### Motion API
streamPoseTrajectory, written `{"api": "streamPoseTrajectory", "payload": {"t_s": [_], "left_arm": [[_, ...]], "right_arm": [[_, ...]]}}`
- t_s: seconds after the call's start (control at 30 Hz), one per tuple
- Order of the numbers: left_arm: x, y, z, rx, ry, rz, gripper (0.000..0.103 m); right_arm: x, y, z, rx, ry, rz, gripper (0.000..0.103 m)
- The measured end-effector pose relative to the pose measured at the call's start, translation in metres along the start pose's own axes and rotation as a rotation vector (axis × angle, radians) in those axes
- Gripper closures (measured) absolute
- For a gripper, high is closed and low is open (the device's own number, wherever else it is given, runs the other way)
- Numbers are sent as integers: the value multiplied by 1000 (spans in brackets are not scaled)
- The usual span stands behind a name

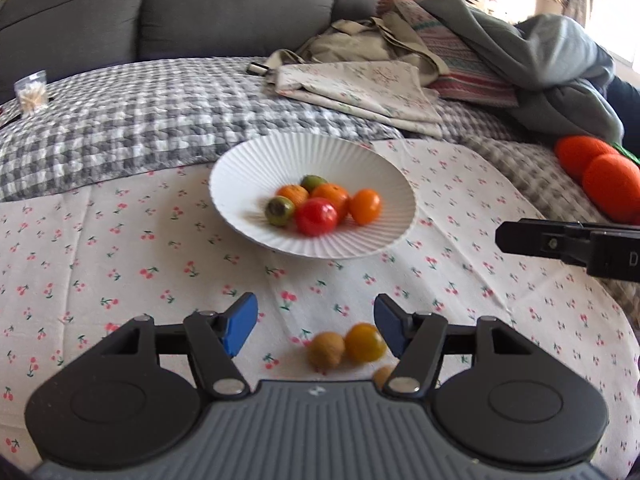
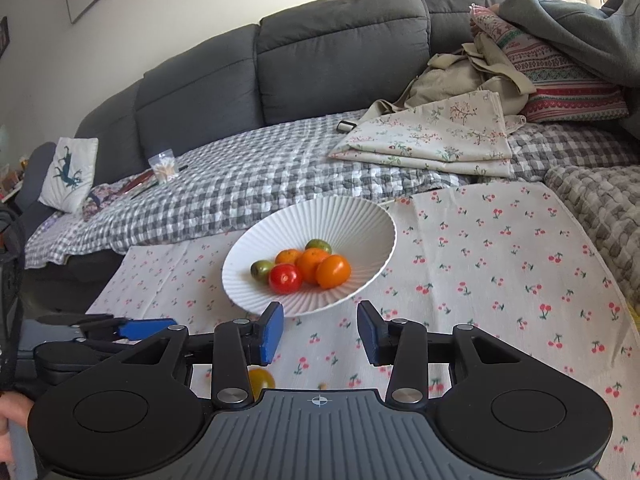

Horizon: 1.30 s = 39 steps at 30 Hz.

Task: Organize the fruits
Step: 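Move both open tools back to the kiwis and small tomatoes, then grasp a yellow tomato with the left tool while the right tool grasps a kiwi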

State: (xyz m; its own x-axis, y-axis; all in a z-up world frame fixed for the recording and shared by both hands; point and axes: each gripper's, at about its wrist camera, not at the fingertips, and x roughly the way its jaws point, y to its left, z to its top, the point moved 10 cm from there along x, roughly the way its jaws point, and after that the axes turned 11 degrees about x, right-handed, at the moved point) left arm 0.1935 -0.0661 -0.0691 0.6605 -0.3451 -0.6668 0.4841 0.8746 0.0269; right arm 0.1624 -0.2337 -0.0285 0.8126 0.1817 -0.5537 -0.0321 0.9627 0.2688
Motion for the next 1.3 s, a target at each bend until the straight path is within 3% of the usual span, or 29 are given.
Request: {"api": "streamPoseTrajectory", "payload": {"t_s": [0.3, 0.57, 0.7, 1.03, 1.3], "left_arm": [[10, -20, -6, 89, 22, -20, 39], [23, -41, -9, 228, 27, -36, 40], [32, -52, -13, 295, 41, -49, 46], [46, -57, -17, 353, 79, -49, 74], [44, -59, -19, 364, 86, -64, 73]], "right_arm": [[-8, -5, -21, -7, 39, -18, 63], [-8, -11, -23, 7, 50, -38, 63], [-4, -12, -28, -6, 74, -50, 63], [2, -8, -36, -28, 103, -47, 63], [8, -3, -46, -60, 147, -37, 63]]}}
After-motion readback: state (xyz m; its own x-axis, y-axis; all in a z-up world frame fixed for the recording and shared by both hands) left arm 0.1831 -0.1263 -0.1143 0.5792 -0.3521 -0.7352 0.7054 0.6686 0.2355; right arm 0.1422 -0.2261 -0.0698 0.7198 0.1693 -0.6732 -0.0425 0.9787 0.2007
